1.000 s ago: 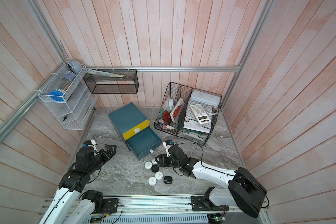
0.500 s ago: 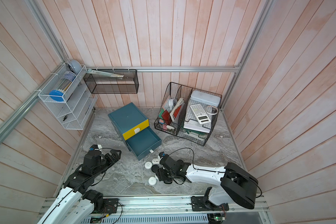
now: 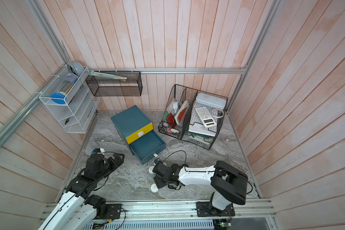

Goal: Put the bluetooth earphones in the drawer according to color
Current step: Pick up the Bluetooth earphone from the center of the board.

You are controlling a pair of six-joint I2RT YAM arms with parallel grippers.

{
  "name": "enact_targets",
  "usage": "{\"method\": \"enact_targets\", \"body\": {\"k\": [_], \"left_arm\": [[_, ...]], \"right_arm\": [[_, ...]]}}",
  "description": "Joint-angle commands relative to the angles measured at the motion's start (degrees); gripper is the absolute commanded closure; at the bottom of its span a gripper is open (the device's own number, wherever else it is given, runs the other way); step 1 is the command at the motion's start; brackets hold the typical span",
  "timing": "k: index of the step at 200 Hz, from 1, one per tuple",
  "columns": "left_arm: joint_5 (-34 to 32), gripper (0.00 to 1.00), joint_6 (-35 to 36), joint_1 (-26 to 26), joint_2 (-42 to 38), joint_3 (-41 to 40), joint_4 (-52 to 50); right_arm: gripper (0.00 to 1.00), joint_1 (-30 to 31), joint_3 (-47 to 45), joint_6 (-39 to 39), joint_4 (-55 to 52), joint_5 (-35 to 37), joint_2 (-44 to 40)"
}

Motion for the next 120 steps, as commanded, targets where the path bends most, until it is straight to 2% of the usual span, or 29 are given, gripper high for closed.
{"method": "enact_targets", "body": {"k": [1, 61, 120], "left_arm": [[-1.1, 0.00, -0.1, -0.2, -0.2, -0.5, 1.2], [-1.2, 0.00, -0.2, -0.3, -0.1, -0.5, 1.2], [-1.1, 0.00, -0.2, -0.3, -0.2, -0.5, 1.2]], "right_arm": [[0.28, 0.7, -0.4, 0.7, -6.2, 1.2, 1.8], [0.29, 3.0, -0.9, 2.0, -9.5, 2.0, 1.8], [0.40, 5.1, 0.9, 3.5, -12.7, 3.3, 3.5]]}}
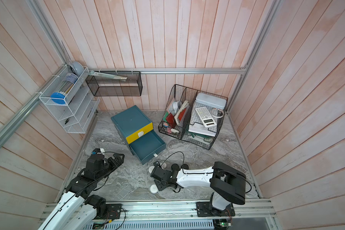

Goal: Put the bluetooth earphones in the drawer according to color
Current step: Pick up the Bluetooth earphone from the center of the board.

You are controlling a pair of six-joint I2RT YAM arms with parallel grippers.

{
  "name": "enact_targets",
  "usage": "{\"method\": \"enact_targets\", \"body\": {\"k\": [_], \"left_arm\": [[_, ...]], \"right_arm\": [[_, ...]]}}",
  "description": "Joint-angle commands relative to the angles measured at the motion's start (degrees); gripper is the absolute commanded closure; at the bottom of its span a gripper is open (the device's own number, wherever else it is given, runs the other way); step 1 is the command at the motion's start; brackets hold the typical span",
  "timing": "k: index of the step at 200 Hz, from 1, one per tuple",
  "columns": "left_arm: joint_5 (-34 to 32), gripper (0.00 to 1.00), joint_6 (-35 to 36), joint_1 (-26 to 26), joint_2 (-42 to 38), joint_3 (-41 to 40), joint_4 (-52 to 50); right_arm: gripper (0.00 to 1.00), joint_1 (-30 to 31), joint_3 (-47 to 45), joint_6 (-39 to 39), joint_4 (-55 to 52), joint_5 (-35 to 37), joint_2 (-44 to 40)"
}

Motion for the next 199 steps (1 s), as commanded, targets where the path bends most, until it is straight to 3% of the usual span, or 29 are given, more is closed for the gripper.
{"method": "enact_targets", "body": {"k": [1, 40, 129, 159, 199], "left_arm": [[-1.1, 0.00, -0.2, -0.3, -0.3, -0.5, 1.2], [-1.0, 0.00, -0.1, -0.4, -0.2, -0.5, 1.3], [-1.1, 0.00, -0.1, -0.4, -0.3, -0.6, 1.3], [-1.1, 0.00, 0.0, -0.6, -0.4, -1.0, 1.7], [-2.9, 0.00, -0.7, -4.6, 0.5, -1.7, 1.9]], "right_arm": [[0.41, 1.3, -0.4, 2.2, -7.9, -1.7, 2.7], [0.52, 1.4, 0.7, 2.8, -7.8, -2.0, 1.4], [0.57, -4.8, 9.7, 2.3, -10.1, 4.6, -8.2], [0.58, -8.6, 10.5, -0.5, -2.9, 5.6, -13.5], [0.60, -17.6, 13.6, -3.4, 5.3, -5.0, -14.6]]}}
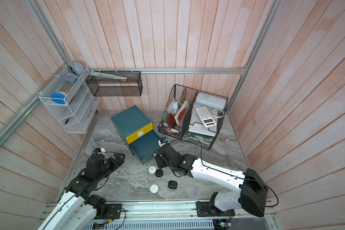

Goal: Put the bluetooth earphones in the drawer according to color
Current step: Pick up the Bluetooth earphone from the center of the board, then place the bluetooth earphone in the drawer.

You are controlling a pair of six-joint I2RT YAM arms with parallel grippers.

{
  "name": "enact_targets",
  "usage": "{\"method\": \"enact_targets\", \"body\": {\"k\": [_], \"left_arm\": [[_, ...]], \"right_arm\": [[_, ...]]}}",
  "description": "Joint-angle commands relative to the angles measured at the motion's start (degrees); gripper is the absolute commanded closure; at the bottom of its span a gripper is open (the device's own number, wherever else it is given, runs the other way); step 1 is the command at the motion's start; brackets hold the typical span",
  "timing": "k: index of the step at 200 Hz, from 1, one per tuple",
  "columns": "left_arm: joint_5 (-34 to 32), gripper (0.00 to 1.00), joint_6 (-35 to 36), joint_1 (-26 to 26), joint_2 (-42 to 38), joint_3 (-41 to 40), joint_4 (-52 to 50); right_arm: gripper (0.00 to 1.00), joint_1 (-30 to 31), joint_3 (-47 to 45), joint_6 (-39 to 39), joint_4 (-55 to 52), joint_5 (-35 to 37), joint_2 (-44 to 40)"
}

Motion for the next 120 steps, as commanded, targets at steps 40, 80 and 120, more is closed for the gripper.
{"method": "enact_targets", "body": {"k": [40, 80, 120], "left_arm": [[-10.2, 0.00, -6.4, -15.7, 2.6, -2.6, 3.1], [-19.3, 0.00, -12.7, -32.1, 7.9, -2.4, 5.2], [-24.7, 0.00, -16.4, -46.7, 18.1, 0.6, 5.7]], "right_arm": [[0.60, -8.6, 11.4, -6.8, 5.2, -8.1, 7.6], [0.59, -10.5, 16.9, -9.4, 3.2, -8.3, 15.3], [0.49, -11.2, 19.2, -11.0, 1.6, -7.9, 20.1]]}}
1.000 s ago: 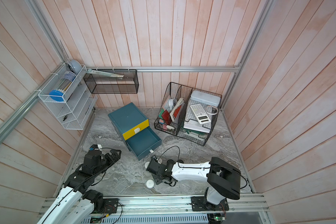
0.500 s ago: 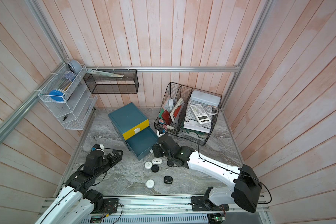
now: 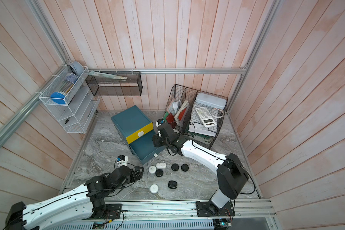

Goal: Put the bluetooth earphones in the drawer according to color
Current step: Place the bluetooth earphone in the drawer.

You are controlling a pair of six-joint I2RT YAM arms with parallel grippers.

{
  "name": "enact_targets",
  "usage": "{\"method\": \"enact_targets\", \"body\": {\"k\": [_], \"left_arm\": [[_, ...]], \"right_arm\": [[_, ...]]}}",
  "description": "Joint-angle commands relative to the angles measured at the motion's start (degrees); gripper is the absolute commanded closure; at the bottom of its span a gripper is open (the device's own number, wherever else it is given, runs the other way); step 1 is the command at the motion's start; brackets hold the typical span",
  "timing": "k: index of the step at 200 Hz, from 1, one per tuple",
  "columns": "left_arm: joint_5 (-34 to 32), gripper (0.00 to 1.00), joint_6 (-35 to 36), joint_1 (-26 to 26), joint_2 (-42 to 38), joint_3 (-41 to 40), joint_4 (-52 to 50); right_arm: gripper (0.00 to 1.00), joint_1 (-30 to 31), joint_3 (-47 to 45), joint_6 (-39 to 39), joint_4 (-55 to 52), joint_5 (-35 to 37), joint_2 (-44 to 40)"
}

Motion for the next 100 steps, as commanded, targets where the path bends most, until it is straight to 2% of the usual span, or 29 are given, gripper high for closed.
{"method": "enact_targets", "body": {"k": [1, 17, 37, 65, 100], "left_arm": [[-5.7, 0.00, -3.6, -5.4, 5.0, 2.5, 0.9], [-6.9, 0.00, -4.5, -9.3, 9.1, 4.3, 0.4], [-7.8, 0.00, -5.6, -13.1, 12.9, 5.9, 0.2], [-8.0, 0.00, -6.5, -16.8, 16.5, 7.5, 0.7], [-8.2, 0.00, -6.4, -20.1, 21.8, 10.8, -0.3]], "right_arm": [[0.49, -0.4, 2.7, -2.3, -2.1, -0.4, 1.7], [0.36, -0.4, 3.4, -2.4, -2.8, -0.6, 2.1], [0.29, -0.5, 3.5, -2.4, -3.2, -0.6, 1.0], [0.22, -0.7, 2.4, -2.2, -4.0, 0.0, -2.1], [0.19, -1.4, -2.8, -0.9, -3.6, 1.1, -8.1]]}}
